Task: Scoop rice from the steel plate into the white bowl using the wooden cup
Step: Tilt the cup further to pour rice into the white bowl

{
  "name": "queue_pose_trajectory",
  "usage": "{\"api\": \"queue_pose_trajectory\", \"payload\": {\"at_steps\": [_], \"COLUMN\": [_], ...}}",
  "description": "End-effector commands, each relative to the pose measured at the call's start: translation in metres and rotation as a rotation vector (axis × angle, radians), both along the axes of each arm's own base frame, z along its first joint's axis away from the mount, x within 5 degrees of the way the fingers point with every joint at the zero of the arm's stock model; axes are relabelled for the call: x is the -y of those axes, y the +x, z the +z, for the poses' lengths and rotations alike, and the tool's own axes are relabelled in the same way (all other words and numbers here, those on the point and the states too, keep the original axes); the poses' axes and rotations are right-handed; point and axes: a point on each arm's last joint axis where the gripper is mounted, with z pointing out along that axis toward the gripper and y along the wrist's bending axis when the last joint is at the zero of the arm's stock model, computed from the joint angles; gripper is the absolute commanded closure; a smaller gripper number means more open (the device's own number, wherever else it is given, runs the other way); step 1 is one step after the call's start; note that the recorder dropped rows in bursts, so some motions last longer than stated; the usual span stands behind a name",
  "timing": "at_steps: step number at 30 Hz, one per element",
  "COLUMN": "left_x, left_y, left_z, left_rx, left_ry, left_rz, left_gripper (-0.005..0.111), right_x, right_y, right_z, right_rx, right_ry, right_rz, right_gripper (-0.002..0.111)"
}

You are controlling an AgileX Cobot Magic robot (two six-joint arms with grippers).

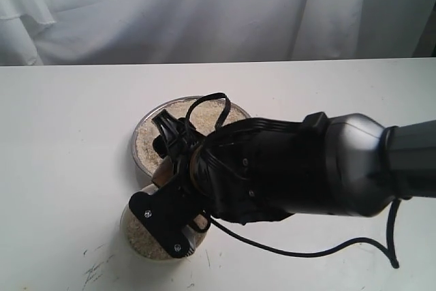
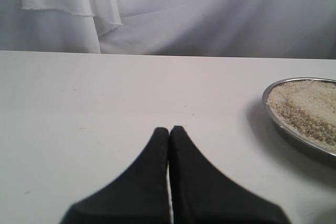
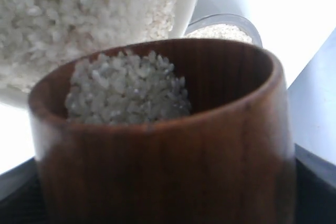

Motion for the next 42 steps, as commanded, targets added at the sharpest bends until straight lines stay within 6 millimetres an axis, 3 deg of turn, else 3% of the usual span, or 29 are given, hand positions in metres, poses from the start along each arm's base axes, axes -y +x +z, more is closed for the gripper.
{"api": "queue_pose_trajectory", "payload": {"at_steps": [1, 42], "left_x": [0.0001, 0.0001], "left_y": [-0.0001, -0.0001], "left_z": [-0.0007, -0.0007], "left_rx": [0.007, 0.007], "left_ry": [-0.004, -0.004], "left_rz": [-0.001, -0.001], "left_gripper": [0.107, 0.107], "right_x": [-0.0033, -0.0068], "right_y": [0.0006, 0.0063], "right_z": [0.0008, 0.0084], "right_rx": [0.024, 0.207], "right_ry": [-0.012, -0.105], "right_rz": [0.031, 0.188], "right_gripper": [0.108, 0.108]}}
